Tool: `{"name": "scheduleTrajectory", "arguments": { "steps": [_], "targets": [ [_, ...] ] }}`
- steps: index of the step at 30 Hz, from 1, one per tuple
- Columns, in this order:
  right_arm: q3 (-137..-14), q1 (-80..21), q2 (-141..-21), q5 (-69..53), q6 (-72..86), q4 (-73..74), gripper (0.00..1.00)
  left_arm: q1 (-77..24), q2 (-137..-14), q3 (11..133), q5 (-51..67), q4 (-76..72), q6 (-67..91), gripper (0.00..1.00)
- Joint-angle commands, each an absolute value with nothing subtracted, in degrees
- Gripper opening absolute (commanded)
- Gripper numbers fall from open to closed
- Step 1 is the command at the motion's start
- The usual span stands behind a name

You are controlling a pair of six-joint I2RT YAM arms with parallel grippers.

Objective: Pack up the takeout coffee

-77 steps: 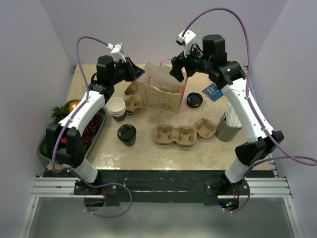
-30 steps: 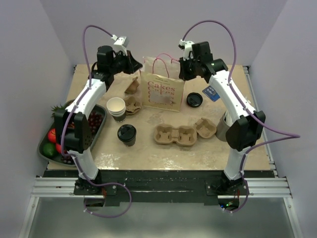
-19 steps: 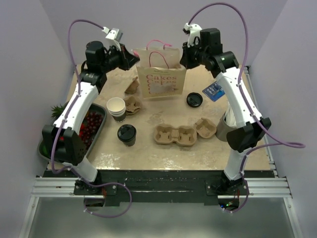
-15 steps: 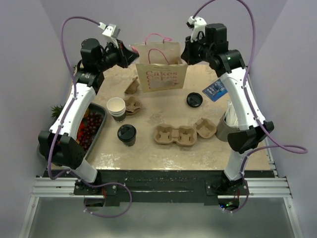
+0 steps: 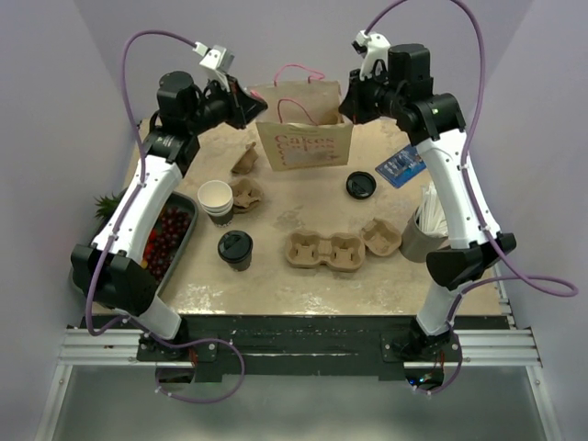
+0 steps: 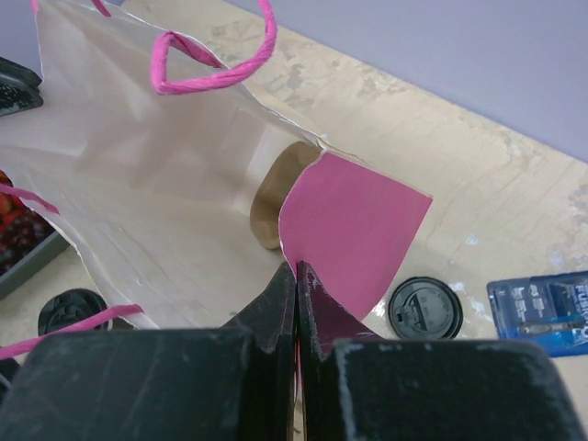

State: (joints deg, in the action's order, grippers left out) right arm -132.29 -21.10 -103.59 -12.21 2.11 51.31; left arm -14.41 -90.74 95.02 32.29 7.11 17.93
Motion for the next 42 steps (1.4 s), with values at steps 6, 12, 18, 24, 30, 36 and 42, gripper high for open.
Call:
{"name": "scheduleTrajectory", "arguments": {
  "steps": [6, 12, 18, 24, 30, 36, 42],
  "targets": [
    [-126.92, -20.92, -101.6, -14.33, 3.35, 51.06, 0.26, -15.03, -90.44, 94.75, 29.27, 8.52, 16.17, 0.06],
    [-129.54, -16.44, -105.91, -21.01, 3.36, 50.45, 0.99, -12.31, -92.99, 95.79, 28.91, 6.34, 17.93, 0.64],
    [-128.24, -16.44, -103.37, -20.22, -2.61, 49.66, 0.99, -12.13, -92.73, 95.19, 30.67, 5.37, 11.97, 0.68],
    [-122.17, -14.86, -99.67, -14.15, -4.04, 50.45, 0.99, -12.83, -93.43, 93.96, 37.35, 2.3, 13.09, 0.78],
    [-116.11, -14.77, -95.63, -15.73, -3.09, 49.31, 0.99, -14.15, -94.39, 93.42, 32.35, -1.47, 10.55, 0.83],
    [-110.22, -14.77, -96.59, -21.87, 4.65, 47.02, 0.93, -13.1, -100.54, 97.29, 27.6, -6.94, 14.66, 0.78],
    [-113.46, -14.85, -100.98, -23.47, 6.5, 45.79, 0.87, -13.09, -109.41, 104.5, 30.05, -9.49, 15.73, 0.71]
  ]
}}
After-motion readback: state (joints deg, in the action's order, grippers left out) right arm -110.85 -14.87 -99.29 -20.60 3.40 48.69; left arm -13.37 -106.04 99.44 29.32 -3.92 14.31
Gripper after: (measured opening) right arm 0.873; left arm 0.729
